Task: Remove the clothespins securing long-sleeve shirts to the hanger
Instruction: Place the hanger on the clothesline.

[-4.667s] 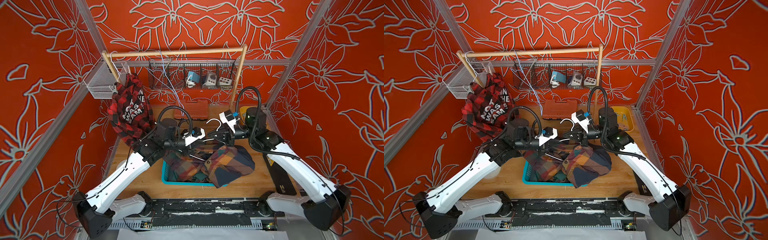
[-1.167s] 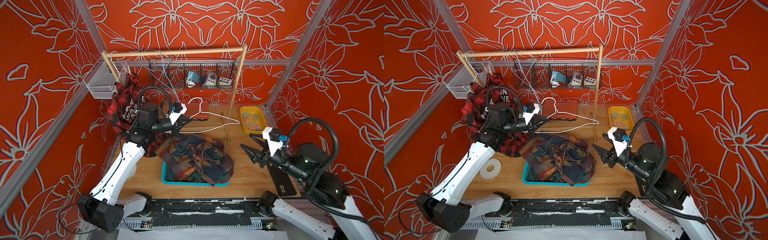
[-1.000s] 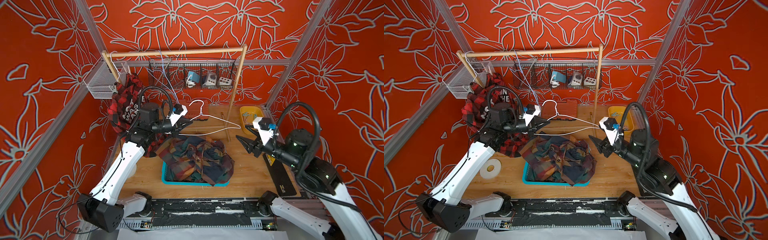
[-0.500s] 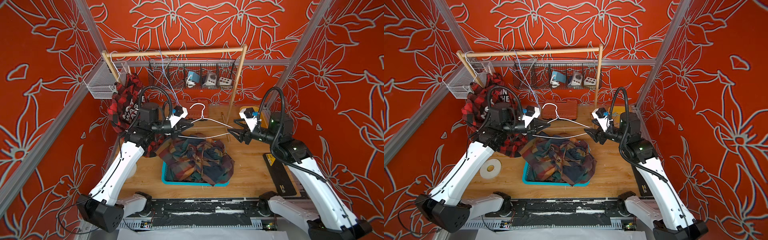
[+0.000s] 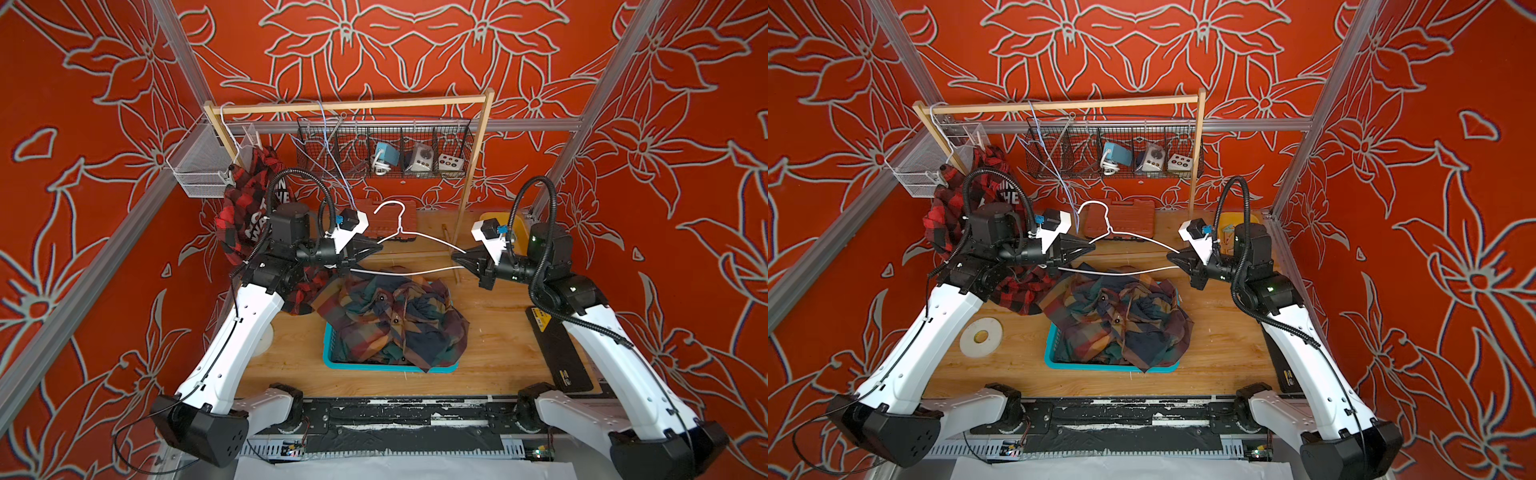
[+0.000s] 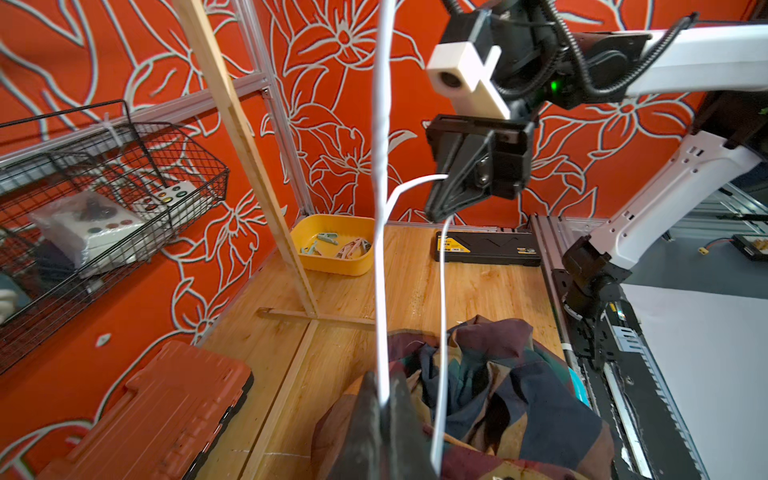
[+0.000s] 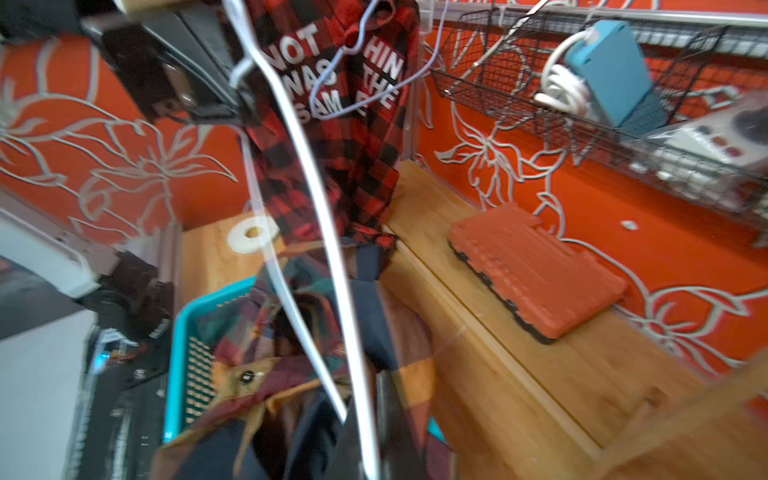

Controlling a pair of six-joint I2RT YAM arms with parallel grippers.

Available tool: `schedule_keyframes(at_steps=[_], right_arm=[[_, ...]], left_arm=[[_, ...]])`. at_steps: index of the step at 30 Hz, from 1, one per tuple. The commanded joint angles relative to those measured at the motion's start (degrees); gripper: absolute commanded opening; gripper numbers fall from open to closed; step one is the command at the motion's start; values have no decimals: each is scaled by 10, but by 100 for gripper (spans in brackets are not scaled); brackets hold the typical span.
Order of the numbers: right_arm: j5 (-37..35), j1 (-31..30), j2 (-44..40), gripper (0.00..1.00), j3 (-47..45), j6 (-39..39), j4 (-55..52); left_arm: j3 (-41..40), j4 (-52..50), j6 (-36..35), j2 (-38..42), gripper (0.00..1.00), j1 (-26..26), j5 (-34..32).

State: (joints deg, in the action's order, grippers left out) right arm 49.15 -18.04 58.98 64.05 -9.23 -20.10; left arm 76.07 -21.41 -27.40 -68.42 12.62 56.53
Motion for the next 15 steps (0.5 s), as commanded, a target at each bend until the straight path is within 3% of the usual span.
schedule_keyframes(at_steps=[1,3,5,7,9,15], right_arm=[[-11,6,-30,0,-8,32,12],[-20,6,-49,0,-8,41,-5],[-36,7,-69,0,-4,53,-21],[-49,10,-82,0,4,62,-48],[-68,15,-92,0,14,66,-84],[-89,24,-130,0,-10,68,-176]], left_arm=[[9,26,9,17,0,3,19],[7,34,15,22,10,3,13],[4,47,25,27,34,2,4],[2,57,32,35,68,1,-4],[-2,71,39,45,82,1,-17],[-30,145,67,89,88,-1,-65]])
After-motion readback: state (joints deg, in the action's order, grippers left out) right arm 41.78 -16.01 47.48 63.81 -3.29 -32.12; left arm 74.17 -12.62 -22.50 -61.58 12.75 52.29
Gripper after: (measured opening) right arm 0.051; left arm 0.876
